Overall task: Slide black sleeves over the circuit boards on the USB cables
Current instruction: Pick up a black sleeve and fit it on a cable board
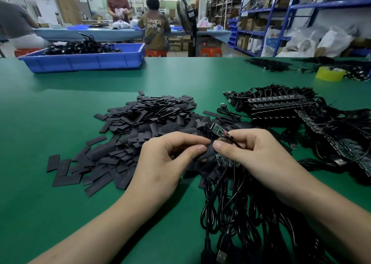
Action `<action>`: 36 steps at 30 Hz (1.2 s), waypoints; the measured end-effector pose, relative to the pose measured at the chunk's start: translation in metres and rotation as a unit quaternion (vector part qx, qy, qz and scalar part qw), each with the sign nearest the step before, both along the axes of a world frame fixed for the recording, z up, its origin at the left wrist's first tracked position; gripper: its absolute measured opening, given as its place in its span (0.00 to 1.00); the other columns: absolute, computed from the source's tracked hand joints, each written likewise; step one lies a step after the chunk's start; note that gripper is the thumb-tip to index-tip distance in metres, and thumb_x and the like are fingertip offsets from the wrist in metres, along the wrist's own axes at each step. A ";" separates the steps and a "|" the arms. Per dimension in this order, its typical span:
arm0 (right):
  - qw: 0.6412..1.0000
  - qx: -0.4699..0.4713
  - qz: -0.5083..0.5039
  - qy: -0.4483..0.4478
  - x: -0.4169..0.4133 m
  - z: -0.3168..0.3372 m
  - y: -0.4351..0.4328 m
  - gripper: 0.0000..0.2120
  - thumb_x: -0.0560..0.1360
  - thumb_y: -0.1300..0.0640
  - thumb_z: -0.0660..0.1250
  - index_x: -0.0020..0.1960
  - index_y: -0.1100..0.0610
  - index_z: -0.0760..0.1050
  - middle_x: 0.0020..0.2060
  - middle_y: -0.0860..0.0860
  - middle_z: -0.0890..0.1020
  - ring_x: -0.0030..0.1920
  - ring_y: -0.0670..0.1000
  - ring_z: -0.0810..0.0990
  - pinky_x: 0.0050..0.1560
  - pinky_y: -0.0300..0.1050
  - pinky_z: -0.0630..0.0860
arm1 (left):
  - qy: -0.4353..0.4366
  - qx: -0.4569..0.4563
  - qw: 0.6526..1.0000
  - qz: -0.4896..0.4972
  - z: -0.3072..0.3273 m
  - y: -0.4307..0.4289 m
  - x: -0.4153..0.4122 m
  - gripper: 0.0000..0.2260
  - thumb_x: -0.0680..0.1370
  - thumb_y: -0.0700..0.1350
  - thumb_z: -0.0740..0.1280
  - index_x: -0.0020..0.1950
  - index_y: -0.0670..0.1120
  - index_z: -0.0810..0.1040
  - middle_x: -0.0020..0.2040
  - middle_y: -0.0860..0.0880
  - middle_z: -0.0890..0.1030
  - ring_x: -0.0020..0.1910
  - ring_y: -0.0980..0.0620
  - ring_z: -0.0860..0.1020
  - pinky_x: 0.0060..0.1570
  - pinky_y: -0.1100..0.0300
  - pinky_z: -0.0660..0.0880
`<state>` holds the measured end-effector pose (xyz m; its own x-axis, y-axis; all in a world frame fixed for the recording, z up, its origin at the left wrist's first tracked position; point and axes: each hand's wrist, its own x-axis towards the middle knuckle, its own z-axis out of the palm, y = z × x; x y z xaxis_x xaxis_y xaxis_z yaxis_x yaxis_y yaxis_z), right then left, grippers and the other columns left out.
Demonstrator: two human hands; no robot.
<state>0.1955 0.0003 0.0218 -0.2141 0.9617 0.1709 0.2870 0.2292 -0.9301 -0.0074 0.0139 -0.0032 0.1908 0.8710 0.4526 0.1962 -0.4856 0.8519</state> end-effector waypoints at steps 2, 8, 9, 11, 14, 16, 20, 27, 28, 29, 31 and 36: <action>1.000 -0.001 -0.006 0.006 0.000 -0.001 0.001 0.09 0.79 0.50 0.71 0.49 0.55 0.85 0.44 0.59 0.87 0.42 0.48 0.81 0.49 0.49 0.73 | 0.024 0.043 0.999 0.009 0.002 -0.002 0.001 0.07 0.76 0.43 0.76 0.50 0.55 0.87 0.45 0.58 0.87 0.46 0.58 0.85 0.49 0.65 0.79; 1.000 0.007 0.004 -0.004 0.001 -0.003 0.001 0.07 0.81 0.53 0.69 0.49 0.52 0.85 0.42 0.53 0.88 0.42 0.46 0.82 0.49 0.46 0.76 | 0.125 0.168 0.975 0.077 0.006 -0.005 0.002 0.12 0.71 0.47 0.80 0.54 0.52 0.88 0.45 0.58 0.85 0.44 0.59 0.83 0.46 0.62 0.78; 1.000 0.010 0.005 0.000 0.001 -0.001 0.002 0.08 0.81 0.51 0.69 0.49 0.51 0.85 0.39 0.47 0.87 0.40 0.42 0.82 0.46 0.38 0.75 | 0.122 0.166 0.975 0.085 0.006 -0.005 0.001 0.12 0.71 0.48 0.79 0.54 0.51 0.88 0.45 0.59 0.85 0.45 0.61 0.83 0.47 0.65 0.78; 0.999 0.025 -0.022 -0.004 0.002 0.002 0.004 0.13 0.80 0.44 0.66 0.46 0.51 0.83 0.30 0.38 0.79 0.31 0.36 0.75 0.39 0.33 0.69 | 0.100 0.144 0.979 0.100 0.007 -0.003 -0.002 0.12 0.71 0.51 0.77 0.54 0.52 0.88 0.45 0.60 0.85 0.44 0.65 0.82 0.47 0.70 0.76; 0.994 0.059 -0.053 -0.078 0.007 0.003 0.006 0.18 0.81 0.42 0.60 0.42 0.52 0.79 0.26 0.42 0.67 0.28 0.40 0.66 0.37 0.42 0.61 | 0.045 0.084 0.990 0.105 0.008 -0.002 -0.006 0.10 0.71 0.51 0.76 0.51 0.54 0.88 0.42 0.60 0.86 0.36 0.63 0.82 0.38 0.65 0.79; 0.989 0.068 -0.043 -0.123 0.007 0.005 0.003 0.20 0.80 0.40 0.59 0.39 0.52 0.77 0.28 0.47 0.64 0.28 0.45 0.63 0.35 0.44 0.60 | 0.038 0.075 0.991 0.109 0.008 -0.002 -0.006 0.09 0.71 0.49 0.77 0.51 0.55 0.88 0.42 0.61 0.86 0.37 0.61 0.83 0.39 0.60 0.81; 0.991 0.056 -0.021 -0.119 0.005 0.007 0.001 0.21 0.78 0.39 0.59 0.36 0.52 0.76 0.27 0.49 0.62 0.28 0.47 0.61 0.32 0.41 0.58 | 0.035 0.071 0.992 0.101 0.009 -0.003 -0.006 0.09 0.70 0.53 0.75 0.50 0.54 0.88 0.42 0.61 0.86 0.36 0.61 0.83 0.37 0.60 0.80; 0.994 0.036 0.017 -0.100 0.006 0.003 0.005 0.20 0.78 0.40 0.60 0.34 0.52 0.76 0.28 0.49 0.64 0.29 0.47 0.62 0.32 0.39 0.58 | 0.062 0.096 0.989 0.096 0.009 -0.001 -0.007 0.10 0.70 0.52 0.75 0.50 0.54 0.88 0.43 0.60 0.86 0.43 0.61 0.84 0.45 0.71 0.76; 0.994 0.031 0.020 -0.100 0.007 0.003 0.005 0.20 0.78 0.40 0.60 0.34 0.52 0.76 0.29 0.51 0.64 0.30 0.48 0.62 0.32 0.41 0.58 | 0.074 0.102 0.988 0.091 0.009 0.000 -0.007 0.09 0.71 0.50 0.75 0.50 0.53 0.88 0.43 0.59 0.86 0.43 0.61 0.84 0.45 0.72 0.75; 0.994 0.025 0.022 -0.099 0.007 0.003 0.005 0.21 0.78 0.40 0.60 0.34 0.52 0.76 0.29 0.53 0.63 0.30 0.50 0.62 0.33 0.43 0.58 | 0.088 0.110 0.986 0.088 0.009 0.000 -0.007 0.09 0.71 0.48 0.76 0.50 0.52 0.88 0.44 0.60 0.86 0.43 0.61 0.83 0.45 0.73 0.74; 0.996 0.005 0.024 -0.085 0.009 0.003 0.006 0.21 0.77 0.39 0.61 0.34 0.52 0.76 0.30 0.55 0.63 0.31 0.52 0.61 0.32 0.43 0.58 | 0.113 0.121 0.983 0.079 0.009 0.000 -0.007 0.09 0.71 0.47 0.77 0.51 0.52 0.88 0.45 0.60 0.85 0.43 0.61 0.82 0.45 0.74 0.72; 0.998 -0.036 0.029 -0.034 0.014 0.002 0.009 0.21 0.81 0.43 0.65 0.32 0.51 0.76 0.28 0.47 0.66 0.27 0.45 0.62 0.29 0.34 0.59 | 0.119 0.120 0.984 0.054 0.009 0.001 -0.008 0.11 0.71 0.50 0.76 0.52 0.51 0.88 0.44 0.58 0.85 0.41 0.58 0.81 0.43 0.71 0.73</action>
